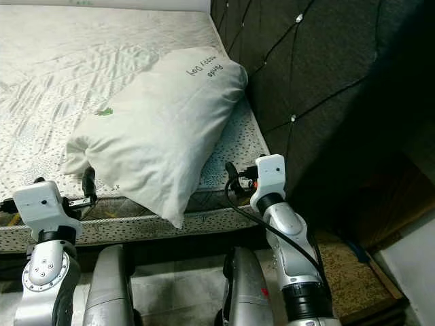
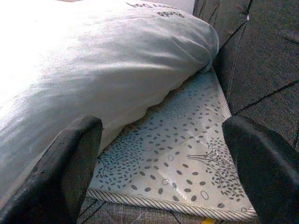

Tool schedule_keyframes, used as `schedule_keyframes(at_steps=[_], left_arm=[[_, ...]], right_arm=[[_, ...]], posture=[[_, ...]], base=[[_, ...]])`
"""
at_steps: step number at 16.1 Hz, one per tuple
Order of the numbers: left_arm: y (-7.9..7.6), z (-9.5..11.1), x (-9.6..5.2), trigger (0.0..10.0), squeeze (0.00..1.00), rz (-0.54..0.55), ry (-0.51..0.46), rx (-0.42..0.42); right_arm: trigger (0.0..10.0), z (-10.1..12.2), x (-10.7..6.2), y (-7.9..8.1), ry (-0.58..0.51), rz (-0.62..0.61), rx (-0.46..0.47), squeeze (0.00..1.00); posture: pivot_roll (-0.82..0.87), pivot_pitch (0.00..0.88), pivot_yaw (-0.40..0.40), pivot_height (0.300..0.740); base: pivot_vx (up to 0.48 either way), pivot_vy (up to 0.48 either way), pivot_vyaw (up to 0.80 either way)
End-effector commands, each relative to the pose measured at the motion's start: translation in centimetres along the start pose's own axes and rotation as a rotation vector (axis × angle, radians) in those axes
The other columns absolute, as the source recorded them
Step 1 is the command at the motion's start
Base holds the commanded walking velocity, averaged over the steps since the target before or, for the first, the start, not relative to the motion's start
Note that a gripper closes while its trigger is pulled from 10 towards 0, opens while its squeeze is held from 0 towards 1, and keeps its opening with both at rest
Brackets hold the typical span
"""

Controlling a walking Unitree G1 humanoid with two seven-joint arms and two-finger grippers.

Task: Clean up the room

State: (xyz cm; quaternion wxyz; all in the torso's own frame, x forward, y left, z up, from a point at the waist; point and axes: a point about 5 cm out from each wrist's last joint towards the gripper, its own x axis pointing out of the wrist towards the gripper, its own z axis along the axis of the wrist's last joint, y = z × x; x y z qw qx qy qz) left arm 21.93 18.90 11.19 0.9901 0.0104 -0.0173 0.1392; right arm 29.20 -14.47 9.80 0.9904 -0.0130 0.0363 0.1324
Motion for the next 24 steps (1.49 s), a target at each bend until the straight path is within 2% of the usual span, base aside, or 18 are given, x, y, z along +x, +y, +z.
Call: schedule_keyframes(at_steps=[1, 2, 3, 4, 6, 8, 9, 12, 14, 15, 16, 18, 21, 22, 23, 24], left_arm=[[0.1, 0.2, -0.1, 10.0, 0.0, 0.001, -0.001, 0.01], [0.2, 0.2, -0.3, 10.0, 0.0, 0.005, 0.003, 0.015], [1.1, -0.1, -1.1, 10.0, 0.0, 0.039, 0.035, 0.054], [1.3, -0.3, -1.3, 10.0, 0.0, 0.048, 0.043, 0.065], [3.4, -0.7, -3.0, 10.0, 0.0, 0.139, 0.088, 0.131], [4.8, -1.3, -4.3, 10.0, 0.0, 0.208, 0.141, 0.128], [5.3, -1.2, -4.8, 10.0, 0.0, 0.23, 0.153, 0.138], [5.6, -0.6, -5.6, 10.0, 0.0, 0.238, 0.155, 0.151], [5.7, -0.1, -5.7, 10.0, 0.0, 0.242, 0.151, 0.165], [6.0, 0.6, -5.7, 10.0, 0.0, 0.252, 0.138, 0.173], [6.1, 0.6, -5.8, 10.0, 0.0, 0.253, 0.137, 0.174], [6.2, 0.6, -6.1, 10.0, 0.0, 0.262, 0.149, 0.175], [6.0, 0.7, -6.0, 10.0, 0.0, 0.241, 0.157, 0.169], [6.0, 0.7, -6.0, 10.0, 0.0, 0.243, 0.157, 0.167], [6.1, 0.9, -6.0, 10.0, 0.0, 0.246, 0.157, 0.166], [6.2, 0.9, -6.1, 10.0, 0.0, 0.247, 0.161, 0.166]], right_arm=[[10.0, 0.3, 0.2, -0.2, 0.004, 0.007, 0.007, 0.0], [10.0, 0.3, 0.2, -0.2, 0.013, 0.017, 0.011, 0.0], [10.0, -0.4, 0.7, 0.5, 0.1, 0.074, 0.025, 0.0], [10.0, -0.5, 0.8, 0.6, 0.116, 0.088, 0.032, 0.0], [10.0, -1.2, 1.5, 2.2, 0.203, 0.206, 0.039, 0.0], [10.0, -1.6, 2.2, 3.2, 0.236, 0.255, 0.038, 0.0], [10.0, -1.6, 2.5, 3.9, 0.255, 0.295, 0.035, 0.0], [10.0, -2.3, 2.5, 5.8, 0.358, 0.451, -0.004, 0.0], [10.0, -2.1, 2.8, 6.5, 0.367, 0.511, 0.006, 0.0], [10.0, -1.5, 3.8, 6.9, 0.346, 0.51, 0.007, 0.0], [10.0, -1.5, 3.9, 6.9, 0.347, 0.507, 0.01, 0.0], [10.0, -0.6, 5.1, 8.7, 0.324, 0.548, 0.041, 0.0], [10.0, 1.1, 6.2, 10.5, 0.329, 0.592, 0.214, 0.0], [10.0, 1.4, 6.5, 10.8, 0.321, 0.594, 0.215, 0.0], [10.0, 2.4, 7.2, 11.6, 0.295, 0.587, 0.279, 0.0], [10.0, 2.7, 7.6, 11.8, 0.282, 0.577, 0.279, 0.0]], posture=[[0.04, 0.0, -0.079, 0.525], [0.05, 0.0, -0.08, 0.525], [0.05, 0.0, -0.08, 0.525], [0.05, 0.0, -0.08, 0.525], [0.09, 0.027, -0.088, 0.525], [0.11, 0.046, -0.101, 0.525], [0.13, 0.071, -0.11, 0.525], [0.14, 0.105, -0.12, 0.485], [0.15, 0.124, -0.129, 0.485], [0.16, 0.137, -0.133, 0.485], [0.16, 0.137, -0.133, 0.485], [0.18, 0.133, -0.134, 0.485], [0.2, 0.124, -0.132, 0.485], [0.2, 0.123, -0.133, 0.485], [0.21, 0.122, -0.136, 0.485], [0.22, 0.12, -0.137, 0.485]], base=[[0.0, 0.0, 0.0], [0.0, 0.0, 0.0], [0.0, 0.0, 0.0], [0.0, 0.0, 0.0], [0.0, 0.0, 0.0], [0.0, 0.0, 0.0], [0.0, 0.0, 0.0], [0.0, 0.0, 0.0], [0.0, 0.0, 0.0], [0.0, 0.0, 0.0], [0.0, 0.0, 0.0], [0.0, 0.0, 0.0], [0.0, 0.0, 0.0], [0.0, 0.0, 0.0], [0.0, 0.0, 0.0], [0.0, 0.0, 0.0]])
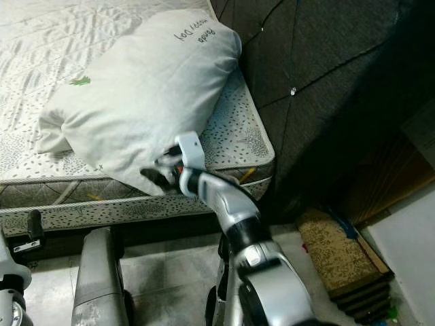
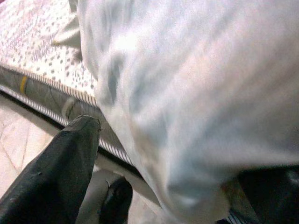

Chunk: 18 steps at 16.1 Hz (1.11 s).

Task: Clean up the room

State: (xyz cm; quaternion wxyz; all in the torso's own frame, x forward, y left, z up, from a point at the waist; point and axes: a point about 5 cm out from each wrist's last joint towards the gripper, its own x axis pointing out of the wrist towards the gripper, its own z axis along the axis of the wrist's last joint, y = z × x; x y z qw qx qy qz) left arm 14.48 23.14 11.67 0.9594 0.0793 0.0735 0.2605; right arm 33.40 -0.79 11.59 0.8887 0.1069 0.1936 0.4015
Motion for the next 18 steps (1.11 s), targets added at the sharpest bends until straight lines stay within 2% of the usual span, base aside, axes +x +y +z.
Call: schedule_keyframes(at_steps=[1, 2, 3, 5, 8, 13, 15, 16, 18], left_arm=[[0.1, 0.2, -0.2, 10.0, 0.0, 0.004, 0.002, -0.001], [0.1, 0.3, -0.3, 10.0, 0.0, 0.007, 0.002, -0.003], [0.1, 0.3, -0.3, 10.0, 0.0, 0.009, 0.002, -0.005], [-0.1, 0.2, -0.2, 10.0, 0.0, 0.007, 0.005, -0.007], [-0.1, 0.2, -0.1, 10.0, 0.0, 0.007, 0.007, -0.009], [-0.3, 0.0, 0.4, 10.0, 0.0, 0.015, 0.003, -0.018], [-0.6, 0.3, 1.0, 10.0, 0.0, 0.004, -0.012, -0.019], [-0.6, 0.4, 1.3, 10.0, 0.0, 0.005, -0.018, -0.021], [-1.1, 0.6, 2.0, 10.0, 0.0, -0.005, -0.034, -0.028]], right_arm=[[10.0, 0.7, 0.3, 0.0, -0.041, -0.024, 0.0, 0.0], [0.0, 1.8, 0.9, 0.0, -0.115, -0.104, 0.022, 0.0], [0.0, 2.4, 1.1, 0.0, -0.155, -0.149, 0.038, 0.0], [0.0, 2.3, 1.6, 0.1, -0.12, -0.242, 0.027, 0.0], [0.0, 2.2, 1.8, 0.0, -0.102, -0.265, 0.023, 0.0], [0.0, 2.2, 1.6, -1.3, -0.129, -0.347, 0.067, 0.0], [0.0, 2.9, 1.5, -1.7, -0.143, -0.365, 0.039, 0.0], [0.0, 3.7, 1.2, -2.3, -0.165, -0.379, -0.005, 0.0], [0.0, 6.4, -0.9, -5.5, -0.205, -0.491, -0.108, 0.0]], posture=[[0.22, 0.119, -0.14, 0.485], [0.22, 0.116, -0.143, 0.485], [0.22, 0.116, -0.143, 0.485], [0.23, 0.102, -0.146, 0.485], [0.23, 0.088, -0.149, 0.485], [0.23, 0.049, -0.147, 0.485], [0.22, 0.041, -0.14, 0.485], [0.22, 0.034, -0.136, 0.485], [0.2, 0.016, -0.134, 0.485]], base=[[0.0, 0.0, 0.0], [0.0, 0.0, 0.0], [0.0, 0.0, 0.0], [0.0, 0.0, 0.0], [0.0, 0.0, 0.0], [0.0, 0.0, 0.0], [0.0, 0.0, 0.0], [0.0, 0.0, 0.0], [0.0, 0.0, 0.0]])
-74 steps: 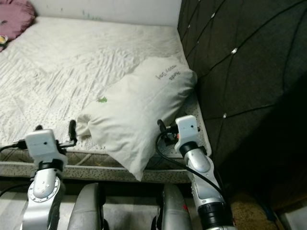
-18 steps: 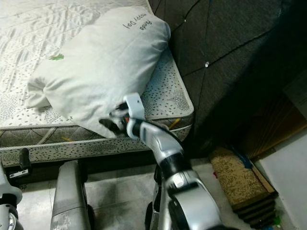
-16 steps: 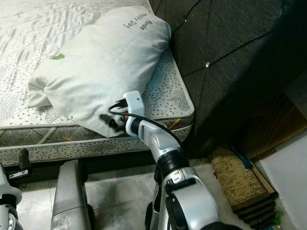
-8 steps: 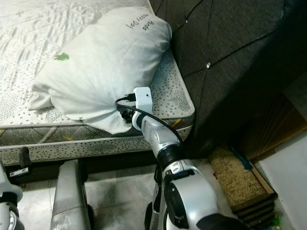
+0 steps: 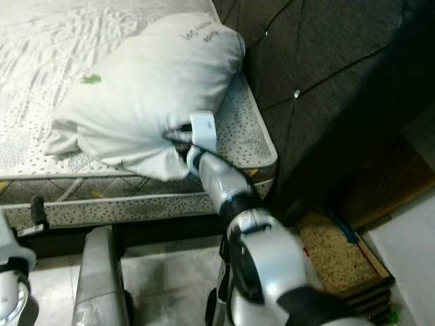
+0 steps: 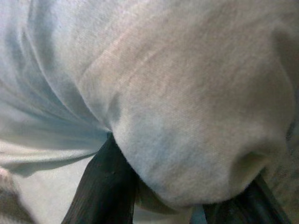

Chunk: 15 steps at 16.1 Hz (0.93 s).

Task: Clean up the room

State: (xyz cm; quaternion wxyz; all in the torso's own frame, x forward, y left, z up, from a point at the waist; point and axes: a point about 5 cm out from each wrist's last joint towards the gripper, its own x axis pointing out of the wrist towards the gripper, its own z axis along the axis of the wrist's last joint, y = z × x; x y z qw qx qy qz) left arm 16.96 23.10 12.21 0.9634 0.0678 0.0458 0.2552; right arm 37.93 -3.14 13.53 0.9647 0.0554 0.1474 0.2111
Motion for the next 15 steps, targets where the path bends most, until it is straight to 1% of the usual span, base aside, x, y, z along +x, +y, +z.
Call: schedule_keyframes(at_steps=[1, 2, 3, 4, 5, 7, 8, 9, 10, 11, 12, 14, 15], left_arm=[[-0.1, -0.4, 0.1, 10.0, 0.0, 0.0, 0.012, 0.006], [-0.3, -0.3, 0.3, 10.0, 0.0, -0.005, 0.008, 0.002], [-0.6, -0.1, 0.6, 10.0, 0.0, -0.009, -0.006, -0.004], [-0.6, 0.0, 0.8, 10.0, 0.0, -0.01, -0.012, -0.006], [-0.4, 0.4, 1.0, 10.0, 0.0, 0.004, -0.027, -0.006], [0.3, 0.4, 1.0, 10.0, 0.0, 0.028, -0.031, -0.004], [0.5, 0.1, 0.8, 10.0, 0.0, 0.033, -0.023, -0.001], [0.3, 0.0, 0.8, 10.0, 0.0, 0.026, -0.02, 0.0], [0.1, 0.1, 0.9, 10.0, 0.0, 0.019, -0.021, -0.001], [0.0, 0.1, 0.9, 10.0, 0.0, 0.015, -0.022, -0.001], [-0.1, 0.2, 1.1, 10.0, 0.0, 0.009, -0.025, -0.002], [-0.1, 0.2, 1.2, 10.0, 0.0, 0.006, -0.026, -0.002], [-0.2, 0.1, 1.4, 10.0, 0.0, -0.002, -0.024, 0.0]], right_arm=[[0.0, 3.2, -0.6, -3.5, -0.106, -0.118, -0.045, 0.0], [0.0, 4.1, -1.0, -5.1, -0.125, -0.17, -0.061, 0.0], [0.0, 5.4, -1.7, -7.3, -0.165, -0.223, -0.088, 0.0], [0.0, 5.8, -2.1, -8.1, -0.178, -0.248, -0.096, 0.0], [0.0, 6.4, -3.0, -10.4, -0.18, -0.318, -0.097, 0.0], [0.0, 6.4, -4.2, -12.8, -0.161, -0.406, -0.102, 0.0], [0.0, 6.5, -5.3, -14.7, -0.152, -0.47, -0.143, 0.0], [0.0, 6.6, -6.3, -16.3, -0.147, -0.517, -0.163, 0.0], [0.0, 6.4, -7.0, -17.2, -0.138, -0.542, -0.183, 0.0], [0.0, 6.1, -7.4, -17.8, -0.128, -0.556, -0.193, 0.0], [0.0, 4.4, -8.8, -19.5, -0.08, -0.602, -0.211, 0.0], [0.0, 2.9, -9.4, -20.1, -0.04, -0.605, -0.237, 0.0], [0.0, 0.7, -10.2, -20.6, 0.011, -0.602, -0.26, 0.0]], posture=[[0.2, 0.01, -0.134, 0.485], [0.2, 0.002, -0.135, 0.485], [0.2, 0.0, -0.137, 0.485], [0.2, 0.0, -0.137, 0.485], [0.21, 0.0, -0.145, 0.485], [0.22, 0.0, -0.15, 0.485], [0.21, 0.0, -0.147, 0.485], [0.21, 0.0, -0.146, 0.485], [0.2, 0.0, -0.143, 0.485], [0.19, 0.0, -0.14, 0.485], [0.18, 0.0, -0.131, 0.485], [0.17, 0.0, -0.124, 0.485], [0.15, 0.0, -0.118, 0.485]], base=[[0.0, 0.0, 0.0], [0.0, 0.0, 0.0], [0.0, 0.0, 0.0], [0.0, 0.0, 0.0], [0.0, 0.0, 0.0], [0.0, 0.0, 0.0], [0.0, 0.0, 0.0], [0.0, 0.0, 0.0], [0.0, 0.0, 0.0], [0.0, 0.0, 0.0], [0.0, 0.0, 0.0], [0.0, 0.0, 0.0], [0.0, 0.0, 0.0]])
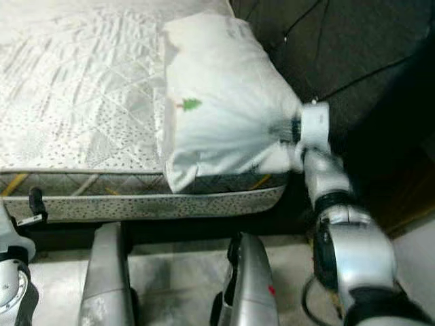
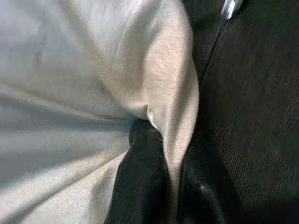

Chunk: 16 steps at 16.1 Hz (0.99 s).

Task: Clean up the room

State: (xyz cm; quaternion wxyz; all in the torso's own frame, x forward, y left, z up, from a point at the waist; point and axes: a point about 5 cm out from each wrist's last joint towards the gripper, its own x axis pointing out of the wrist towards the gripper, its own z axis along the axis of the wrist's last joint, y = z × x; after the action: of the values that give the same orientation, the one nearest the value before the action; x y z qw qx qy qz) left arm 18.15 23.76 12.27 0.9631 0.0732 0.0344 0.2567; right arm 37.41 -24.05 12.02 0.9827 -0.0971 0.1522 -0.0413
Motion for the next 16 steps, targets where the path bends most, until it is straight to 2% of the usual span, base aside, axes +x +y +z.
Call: schedule_keyframes(at_steps=[1, 2, 4, 6, 7, 8, 10, 11, 12, 15, 16], left_arm=[[-0.3, 0.0, 0.1, 10.0, 0.0, -0.013, 0.0, -0.005], [-0.4, 0.0, 0.2, 10.0, 0.0, -0.018, -0.001, -0.006], [-0.7, 0.0, 0.4, 10.0, 0.0, -0.025, -0.002, -0.009], [-0.8, 0.0, 0.5, 10.0, 0.0, -0.03, -0.005, -0.012], [-0.9, 0.0, 0.5, 10.0, 0.0, -0.03, -0.006, -0.012], [-0.9, 0.1, 0.6, 10.0, 0.0, -0.03, -0.007, -0.012], [-0.6, 0.1, 0.5, 10.0, 0.0, -0.019, -0.009, -0.01], [-0.5, 0.0, 0.4, 10.0, 0.0, -0.011, -0.006, -0.009], [-0.7, -0.1, 0.3, 10.0, 0.0, -0.011, -0.004, -0.01], [-0.8, 0.0, 0.3, 10.0, 0.0, -0.011, -0.006, -0.014], [-0.8, 0.0, 0.4, 10.0, 0.0, -0.007, -0.008, -0.011]], right_arm=[[0.0, -0.5, -0.6, -2.4, -0.007, -0.065, -0.042, 0.0], [0.0, -2.0, -1.0, -2.4, 0.016, -0.075, -0.04, 0.0], [0.0, -4.0, -1.7, -0.9, 0.029, -0.037, -0.043, 0.0], [0.0, -4.5, -2.1, 1.6, 0.024, 0.048, -0.017, 0.0], [0.0, -4.2, -2.0, 2.0, 0.015, 0.066, -0.014, 0.0], [0.0, -3.2, -1.6, 2.6, -0.01, 0.096, -0.012, 0.0], [0.0, 0.8, -0.6, 2.7, -0.121, 0.132, -0.061, 0.0], [0.0, 3.2, -0.1, 1.9, -0.174, 0.106, -0.127, 0.0], [0.0, 5.4, 0.2, 0.7, -0.19, 0.051, -0.116, 0.0], [0.0, 8.6, 0.3, -1.6, -0.222, -0.049, -0.101, 0.0], [0.0, 9.4, 0.2, -2.3, -0.242, -0.077, -0.056, 0.0]], posture=[[0.15, 0.0, -0.115, 0.485], [0.14, 0.0, -0.111, 0.485], [0.13, 0.0, -0.107, 0.485], [0.13, 0.0, -0.106, 0.485], [0.14, 0.0, -0.108, 0.485], [0.14, 0.0, -0.11, 0.485], [0.15, 0.0, -0.113, 0.485], [0.15, 0.0, -0.117, 0.485], [0.15, 0.0, -0.119, 0.485], [0.15, 0.0, -0.125, 0.485], [0.15, 0.0, -0.125, 0.485]], base=[[0.0, 0.0, 0.0], [0.0, 0.0, 0.0], [0.0, 0.0, 0.0], [0.0, 0.0, 0.0], [0.0, 0.0, 0.0], [0.0, 0.0, 0.0], [0.0, 0.0, 0.0], [0.0, 0.0, 0.0], [0.0, 0.0, 0.0], [0.0, 0.0, 0.0], [0.0, 0.0, 0.0]])
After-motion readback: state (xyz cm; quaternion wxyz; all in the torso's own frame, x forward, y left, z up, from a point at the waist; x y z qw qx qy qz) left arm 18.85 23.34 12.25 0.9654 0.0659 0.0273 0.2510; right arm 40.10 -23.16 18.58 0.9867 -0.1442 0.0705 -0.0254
